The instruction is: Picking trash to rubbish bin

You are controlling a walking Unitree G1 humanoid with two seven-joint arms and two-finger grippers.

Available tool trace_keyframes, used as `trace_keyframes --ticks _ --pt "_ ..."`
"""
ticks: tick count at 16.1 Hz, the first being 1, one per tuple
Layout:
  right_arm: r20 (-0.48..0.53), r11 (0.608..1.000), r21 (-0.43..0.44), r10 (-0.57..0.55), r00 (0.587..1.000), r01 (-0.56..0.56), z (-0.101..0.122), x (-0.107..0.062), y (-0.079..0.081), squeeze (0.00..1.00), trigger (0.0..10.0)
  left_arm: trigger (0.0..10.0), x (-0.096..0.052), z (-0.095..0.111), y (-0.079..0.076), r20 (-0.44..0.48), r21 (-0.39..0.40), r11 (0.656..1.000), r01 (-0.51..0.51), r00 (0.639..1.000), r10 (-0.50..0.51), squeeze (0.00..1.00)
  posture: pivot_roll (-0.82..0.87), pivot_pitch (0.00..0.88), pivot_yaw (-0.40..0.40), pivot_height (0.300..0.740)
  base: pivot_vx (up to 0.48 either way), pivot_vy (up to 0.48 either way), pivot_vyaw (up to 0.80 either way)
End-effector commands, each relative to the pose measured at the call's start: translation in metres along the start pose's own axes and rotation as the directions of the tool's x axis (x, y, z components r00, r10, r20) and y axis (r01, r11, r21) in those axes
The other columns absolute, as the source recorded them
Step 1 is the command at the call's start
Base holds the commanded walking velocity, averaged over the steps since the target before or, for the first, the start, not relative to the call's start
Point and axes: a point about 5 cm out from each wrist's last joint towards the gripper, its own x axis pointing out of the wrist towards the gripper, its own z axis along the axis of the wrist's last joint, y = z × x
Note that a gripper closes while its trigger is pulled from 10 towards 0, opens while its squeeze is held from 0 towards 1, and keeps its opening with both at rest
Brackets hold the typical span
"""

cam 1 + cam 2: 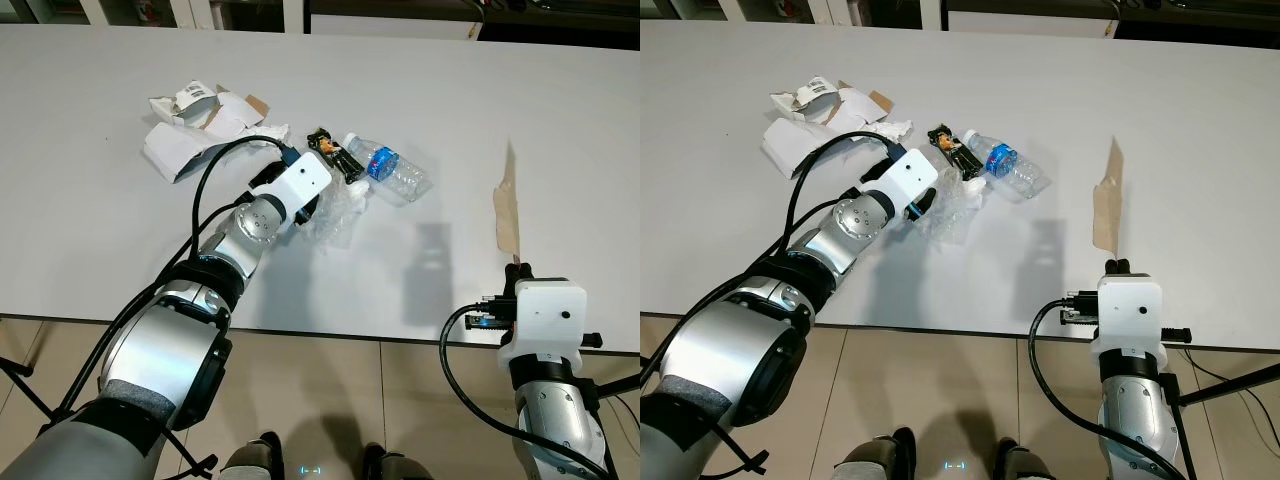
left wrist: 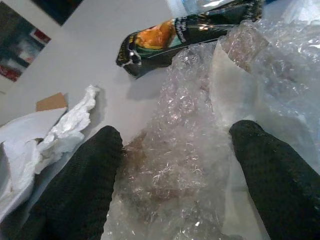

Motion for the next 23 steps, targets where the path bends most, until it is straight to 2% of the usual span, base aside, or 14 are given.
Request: trace_keyframes --ticks 1,5,12,15,18,23 --pt "-0.003 1.0 -0.005 0.0 1.0 0.0 0.002 -0.003 -0.001 0.09 10.0 0.0 -0.007 -0.041 -0.035 -0.167 -0.048 0.985 0.165 0.971 -0.171 0.0 -0.04 0.228 0.001 0.74 0.0 0.0 0.0" --pt "-0.008 1.0 -0.001 0.006 1.0 -0.006 0.001 -0.002 0.0 0.09 10.0 0.0 -0.01 -0.048 -0.041 -0.184 -0.087 0.969 0.23 0.952 -0.243 0.0 -0.04 0.226 0.004 0.74 0.0 0.0 0.0" --pt "-0.012 1.0 0.003 0.006 1.0 -0.006 -0.001 -0.003 0.0 0.09 10.0 0.0 -0.01 -0.05 -0.038 -0.181 -0.106 0.97 0.218 0.955 -0.234 0.0 -0.04 0.221 0.007 0.74 0.0 0.0 0.0" --pt "-0.01 1.0 0.001 0.004 1.0 -0.004 -0.001 -0.001 -0.001 0.09 10.0 0.0 -0.009 -0.047 -0.03 -0.156 -0.163 0.976 0.146 0.973 -0.172 0.0 -0.04 0.219 0.004 0.74 0.0 0.0 0.0" --pt "-0.005 1.0 -0.003 0.002 1.0 -0.002 -0.001 0.001 -0.002 0.09 10.0 0.0 -0.01 -0.048 -0.016 -0.125 -0.209 0.978 0.018 0.991 -0.045 0.0 -0.03 0.211 0.001 0.74 0.0 0.0 0.0" --pt "0.008 1.0 -0.005 0.006 1.0 -0.006 0.0 0.006 -0.002 0.09 10.0 0.0 -0.015 -0.051 -0.003 -0.071 -0.239 0.96 -0.146 0.989 0.132 0.0 -0.01 0.198 -0.003 0.74 0.0 0.0 0.0"
